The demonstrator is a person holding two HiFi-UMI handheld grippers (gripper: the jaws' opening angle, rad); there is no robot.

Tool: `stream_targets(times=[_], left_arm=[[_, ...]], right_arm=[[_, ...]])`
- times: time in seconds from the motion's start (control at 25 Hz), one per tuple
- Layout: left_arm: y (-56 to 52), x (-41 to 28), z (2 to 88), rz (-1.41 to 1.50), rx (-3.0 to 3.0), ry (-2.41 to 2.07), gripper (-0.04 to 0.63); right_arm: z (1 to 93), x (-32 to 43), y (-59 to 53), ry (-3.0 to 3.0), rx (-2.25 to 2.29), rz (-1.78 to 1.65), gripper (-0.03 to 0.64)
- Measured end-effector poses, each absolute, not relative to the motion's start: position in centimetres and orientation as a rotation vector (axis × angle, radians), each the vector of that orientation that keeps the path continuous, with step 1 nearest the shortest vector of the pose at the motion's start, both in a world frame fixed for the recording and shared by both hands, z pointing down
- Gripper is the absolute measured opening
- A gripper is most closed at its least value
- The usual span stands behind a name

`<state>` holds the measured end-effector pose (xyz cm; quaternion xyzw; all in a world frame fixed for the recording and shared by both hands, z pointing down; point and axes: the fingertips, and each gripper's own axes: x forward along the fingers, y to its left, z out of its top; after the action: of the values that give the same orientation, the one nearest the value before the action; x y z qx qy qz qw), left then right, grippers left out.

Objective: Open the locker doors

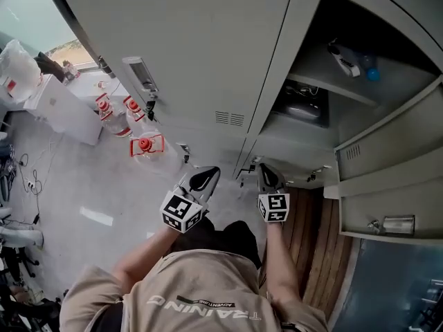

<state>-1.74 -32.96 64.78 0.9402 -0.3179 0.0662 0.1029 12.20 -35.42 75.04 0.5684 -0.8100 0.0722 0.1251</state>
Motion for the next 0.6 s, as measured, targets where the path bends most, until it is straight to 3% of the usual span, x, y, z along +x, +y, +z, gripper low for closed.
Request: stream_targets(times=[0.24, 0.6], left_arm=[[-33.7, -2.7, 70.2, 0.246, 2.748, -0.975, 0.006], [-33.9, -3.8, 72.4, 0.316, 2.735, -0.979, 0.006]], right_arm=[[81.3, 11.8, -38.1, -2.363, 1.656, 0.231, 0.012], [82.2, 11.0, -39.7, -2.442, 1.697, 0.144, 0.012]])
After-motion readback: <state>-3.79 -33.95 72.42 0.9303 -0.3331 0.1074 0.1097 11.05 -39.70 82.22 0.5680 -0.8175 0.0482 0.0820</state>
